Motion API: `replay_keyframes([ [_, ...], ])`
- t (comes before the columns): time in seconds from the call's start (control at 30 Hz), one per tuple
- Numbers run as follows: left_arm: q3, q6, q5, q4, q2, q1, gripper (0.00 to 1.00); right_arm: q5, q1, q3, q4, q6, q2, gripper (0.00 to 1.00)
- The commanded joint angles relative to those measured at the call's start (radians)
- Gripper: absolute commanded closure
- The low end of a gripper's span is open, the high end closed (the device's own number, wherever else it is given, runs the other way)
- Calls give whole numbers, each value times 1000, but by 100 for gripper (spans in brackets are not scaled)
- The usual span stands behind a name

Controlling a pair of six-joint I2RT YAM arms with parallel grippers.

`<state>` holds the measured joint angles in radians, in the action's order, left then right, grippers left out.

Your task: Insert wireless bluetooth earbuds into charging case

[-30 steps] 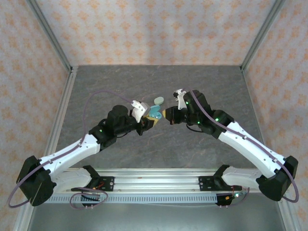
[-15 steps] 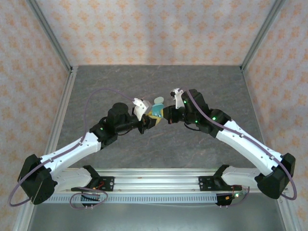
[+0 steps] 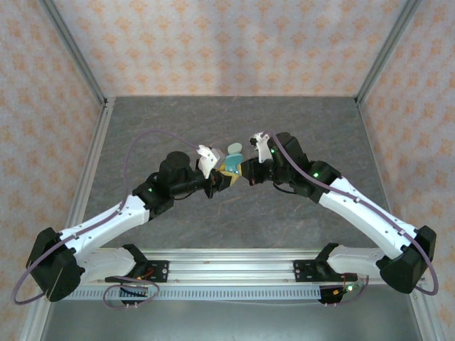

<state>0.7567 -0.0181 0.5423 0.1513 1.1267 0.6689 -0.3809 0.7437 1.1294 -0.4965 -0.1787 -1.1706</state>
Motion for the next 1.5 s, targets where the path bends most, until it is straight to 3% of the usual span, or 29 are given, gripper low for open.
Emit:
replay_keyframes([
  [0.0,35,-2,8,39,-7,7,92,28,5,36,-60,41,-7,90],
  [0.33,37,-2,7,31,-10,7,92,-13,5,73,-60,26,-8,73],
  [0.67,40,0,5,27,-11,6,92,-13,5,136,-82,-6,-35,68],
  [0.87,44,3,5,31,-18,7,92,49,5,194,-96,-48,-19,64],
  [1.1,61,19,17,20,-38,7,92,119,-23,232,-118,-126,-18,48],
  [1.47,81,28,37,15,-62,6,91,-116,-160,156,37,-423,-47,39],
])
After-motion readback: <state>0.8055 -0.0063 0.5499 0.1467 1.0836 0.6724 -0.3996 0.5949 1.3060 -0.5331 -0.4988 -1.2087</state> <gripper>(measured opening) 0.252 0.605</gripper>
